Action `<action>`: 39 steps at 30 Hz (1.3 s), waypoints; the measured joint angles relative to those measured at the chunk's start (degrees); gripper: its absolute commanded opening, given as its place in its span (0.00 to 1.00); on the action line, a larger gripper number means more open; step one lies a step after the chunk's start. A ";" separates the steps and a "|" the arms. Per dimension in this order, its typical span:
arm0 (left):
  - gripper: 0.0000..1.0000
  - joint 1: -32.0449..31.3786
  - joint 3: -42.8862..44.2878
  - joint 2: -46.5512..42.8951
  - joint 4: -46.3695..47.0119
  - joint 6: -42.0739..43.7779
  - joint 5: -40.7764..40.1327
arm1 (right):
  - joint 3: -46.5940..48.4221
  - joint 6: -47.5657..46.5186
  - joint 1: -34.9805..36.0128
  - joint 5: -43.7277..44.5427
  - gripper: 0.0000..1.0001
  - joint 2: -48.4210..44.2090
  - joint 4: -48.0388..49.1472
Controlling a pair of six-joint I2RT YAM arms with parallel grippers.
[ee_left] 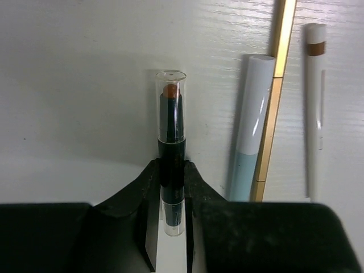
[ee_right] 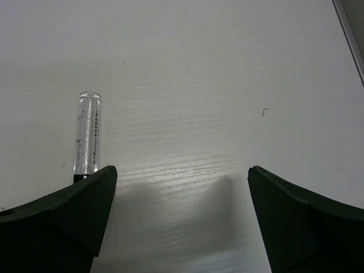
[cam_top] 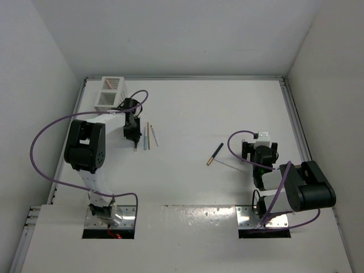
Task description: Organize the makeup
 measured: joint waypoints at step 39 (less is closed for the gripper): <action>0.00 17.79 23.80 12.66 48.19 14.16 18.25 | 21.46 -1.92 1.95 -9.09 0.98 -8.00 -38.38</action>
